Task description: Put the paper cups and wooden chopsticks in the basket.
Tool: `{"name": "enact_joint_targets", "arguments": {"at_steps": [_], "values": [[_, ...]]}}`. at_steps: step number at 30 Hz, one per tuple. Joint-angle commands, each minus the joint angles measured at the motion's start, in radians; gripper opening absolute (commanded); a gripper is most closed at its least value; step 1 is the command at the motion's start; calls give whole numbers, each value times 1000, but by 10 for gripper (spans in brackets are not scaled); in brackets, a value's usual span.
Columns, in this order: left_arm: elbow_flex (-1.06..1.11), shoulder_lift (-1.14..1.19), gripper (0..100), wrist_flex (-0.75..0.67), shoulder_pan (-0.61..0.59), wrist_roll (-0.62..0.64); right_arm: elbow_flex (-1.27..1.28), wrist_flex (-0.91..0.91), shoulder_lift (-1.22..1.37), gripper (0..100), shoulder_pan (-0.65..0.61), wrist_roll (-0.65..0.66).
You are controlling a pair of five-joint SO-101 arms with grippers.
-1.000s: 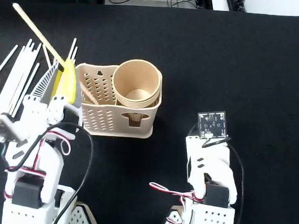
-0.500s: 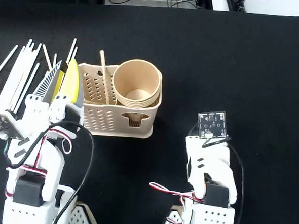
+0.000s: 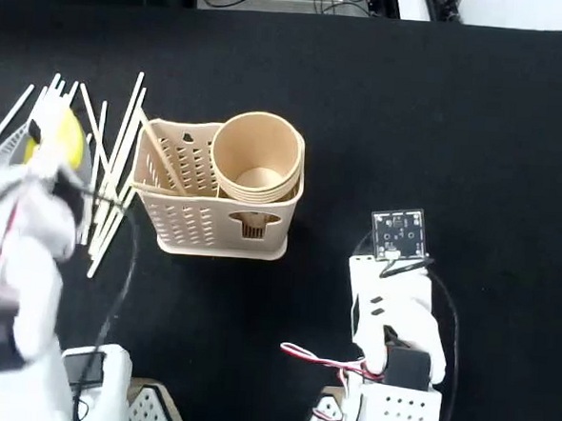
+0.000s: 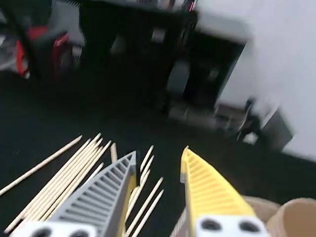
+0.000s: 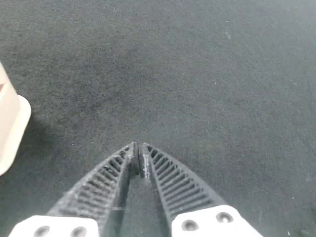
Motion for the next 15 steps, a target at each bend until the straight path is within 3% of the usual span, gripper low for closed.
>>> {"name": "enact_joint_targets", "arguments": {"at_steps": [1,8,15], "values": [[-159,302,155,110,-15,-132,-2,-11,-4,26,14,0],[-217,624,155,152,-16,-245,-2,-11,-4,26,14,0],[-291,818,159,95,-143,-250,-2,-11,-4,26,14,0]]}}
